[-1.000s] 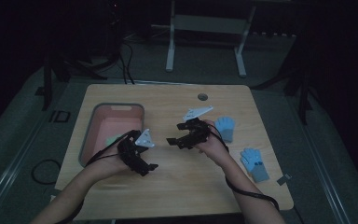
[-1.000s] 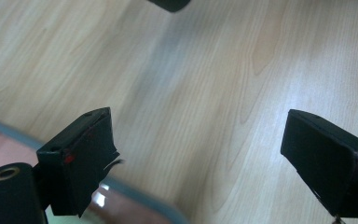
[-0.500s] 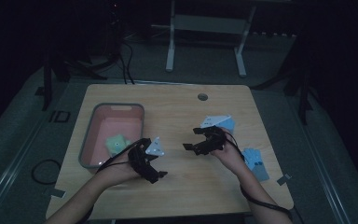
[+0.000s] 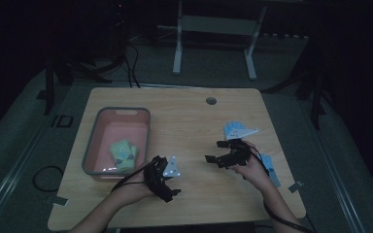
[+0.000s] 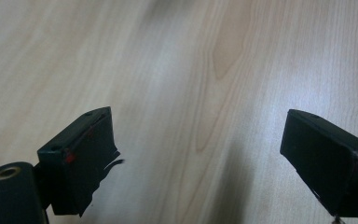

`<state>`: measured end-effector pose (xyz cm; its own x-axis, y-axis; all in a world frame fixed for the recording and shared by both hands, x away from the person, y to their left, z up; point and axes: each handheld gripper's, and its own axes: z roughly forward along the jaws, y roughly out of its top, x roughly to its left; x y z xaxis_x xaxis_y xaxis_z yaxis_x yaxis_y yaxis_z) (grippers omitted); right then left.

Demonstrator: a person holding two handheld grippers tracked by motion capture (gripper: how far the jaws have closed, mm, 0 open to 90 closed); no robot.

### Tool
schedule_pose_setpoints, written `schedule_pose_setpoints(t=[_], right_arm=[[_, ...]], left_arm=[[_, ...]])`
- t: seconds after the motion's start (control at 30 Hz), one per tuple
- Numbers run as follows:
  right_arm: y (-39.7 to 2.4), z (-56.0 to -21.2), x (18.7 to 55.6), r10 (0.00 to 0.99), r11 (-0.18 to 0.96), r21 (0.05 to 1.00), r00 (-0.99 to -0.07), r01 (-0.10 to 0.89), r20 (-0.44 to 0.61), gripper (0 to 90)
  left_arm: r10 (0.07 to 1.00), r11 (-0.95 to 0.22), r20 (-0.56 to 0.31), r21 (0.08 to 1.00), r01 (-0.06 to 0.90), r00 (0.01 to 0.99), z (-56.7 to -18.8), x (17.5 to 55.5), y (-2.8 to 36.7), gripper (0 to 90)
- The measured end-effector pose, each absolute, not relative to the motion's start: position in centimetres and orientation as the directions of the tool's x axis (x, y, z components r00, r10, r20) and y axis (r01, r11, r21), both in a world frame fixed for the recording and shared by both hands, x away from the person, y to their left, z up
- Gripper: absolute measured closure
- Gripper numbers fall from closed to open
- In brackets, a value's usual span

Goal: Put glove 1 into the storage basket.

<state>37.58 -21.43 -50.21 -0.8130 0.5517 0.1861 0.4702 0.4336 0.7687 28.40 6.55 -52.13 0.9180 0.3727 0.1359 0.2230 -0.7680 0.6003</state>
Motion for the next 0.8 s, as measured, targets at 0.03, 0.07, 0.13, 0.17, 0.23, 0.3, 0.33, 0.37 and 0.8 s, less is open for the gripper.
schedule_pose_setpoints(t=[0.03, 0.07, 0.13, 0.17, 0.23, 0.3, 0.33, 0.37, 0.8], right_arm=[[-21.8, -50.3, 37.5, 0.561, 0.446, 0.765, -0.811, 0.464, 0.165, 13.7], [-22.2, -50.4, 37.5, 0.57, 0.451, 0.765, -0.808, 0.46, 0.15, 13.9], [-22.9, -50.6, 37.5, 0.59, 0.443, 0.769, -0.796, 0.461, 0.136, 16.9], [-23.3, -50.6, 37.5, 0.597, 0.442, 0.767, -0.791, 0.466, 0.136, 19.5], [-24.1, -50.7, 37.6, 0.625, 0.436, 0.774, -0.773, 0.458, 0.106, 21.5], [-25.0, -50.8, 37.9, 0.647, 0.432, 0.774, -0.757, 0.464, 0.092, 25.1], [-25.3, -50.8, 38.0, 0.662, 0.43, 0.774, -0.745, 0.465, 0.08, 25.4], [-25.7, -50.9, 38.2, 0.677, 0.43, 0.771, -0.733, 0.469, 0.067, 25.6], [-29.6, -50.9, 41.9, 0.774, 0.398, 0.758, -0.632, 0.517, 0.025, 47.6]], left_arm=[[0.367, -0.775, 0.145, 0.595, 0.215, 0.919, -52.4, 28.3, 6.4, 10.4], [0.361, -0.78, 0.156, 0.591, 0.206, 0.919, -52.6, 28.3, 6.3, 10.4], [0.358, -0.787, 0.159, 0.582, 0.206, 0.92, -53.0, 28.1, 6.1, 10.5], [0.359, -0.786, 0.15, 0.581, 0.212, 0.921, -53.3, 28.1, 6.0, 10.5], [0.357, -0.79, 0.146, 0.573, 0.215, 0.923, -53.7, 28.1, 5.8, 10.5], [0.366, -0.79, 0.144, 0.57, 0.226, 0.919, -53.9, 28.1, 5.9, 10.5], [0.371, -0.79, 0.143, 0.568, 0.231, 0.918, -54.0, 28.2, 5.9, 10.5], [0.373, -0.788, 0.138, 0.57, 0.234, 0.918, -54.1, 28.2, 6.0, 10.5], [0.38, -0.769, 0.08, 0.582, 0.266, 0.922, -55.3, 27.9, 6.4, 10.4]])
